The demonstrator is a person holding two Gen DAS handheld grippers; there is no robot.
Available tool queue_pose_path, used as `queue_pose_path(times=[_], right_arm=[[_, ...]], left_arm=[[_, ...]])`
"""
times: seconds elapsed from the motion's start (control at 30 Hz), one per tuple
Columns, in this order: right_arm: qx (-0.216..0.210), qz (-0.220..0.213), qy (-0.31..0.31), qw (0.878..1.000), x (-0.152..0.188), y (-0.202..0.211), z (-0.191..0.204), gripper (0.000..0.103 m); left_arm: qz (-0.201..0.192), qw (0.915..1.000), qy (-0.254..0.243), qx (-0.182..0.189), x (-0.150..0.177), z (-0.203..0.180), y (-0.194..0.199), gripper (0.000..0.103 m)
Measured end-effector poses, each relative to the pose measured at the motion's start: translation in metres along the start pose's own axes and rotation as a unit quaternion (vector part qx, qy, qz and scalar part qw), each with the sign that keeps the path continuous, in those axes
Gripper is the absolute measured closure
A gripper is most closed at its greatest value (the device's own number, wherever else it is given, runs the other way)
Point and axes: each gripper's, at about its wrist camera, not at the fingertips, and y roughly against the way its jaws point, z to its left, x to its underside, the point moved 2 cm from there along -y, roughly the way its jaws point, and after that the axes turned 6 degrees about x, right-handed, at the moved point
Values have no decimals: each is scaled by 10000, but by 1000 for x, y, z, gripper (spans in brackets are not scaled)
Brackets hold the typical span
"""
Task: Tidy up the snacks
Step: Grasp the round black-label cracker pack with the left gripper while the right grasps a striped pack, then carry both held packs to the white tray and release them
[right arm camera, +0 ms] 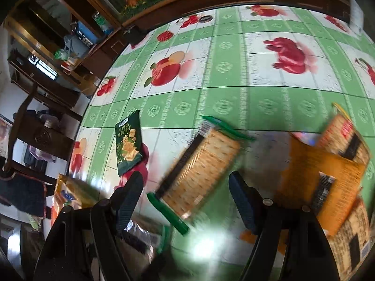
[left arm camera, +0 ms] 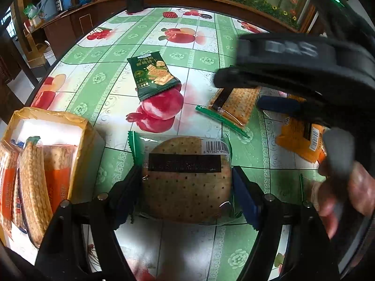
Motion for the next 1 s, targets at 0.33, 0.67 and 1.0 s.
queue_pose_path(times=[0.33,0.67,1.0], right_arm=[[1177,-188,1195,9857,-2,-9,8,44],[738,-537,1103,9897,37,29,-14,50],[370,-823,991,9910,64,69,-15,55]], left_arm=[[17,9999,-148,39,1,-1,0,26],[-78,9989,-451,109,20,-15,16,26],[-303,9975,-590,231,42,-21,51,26]])
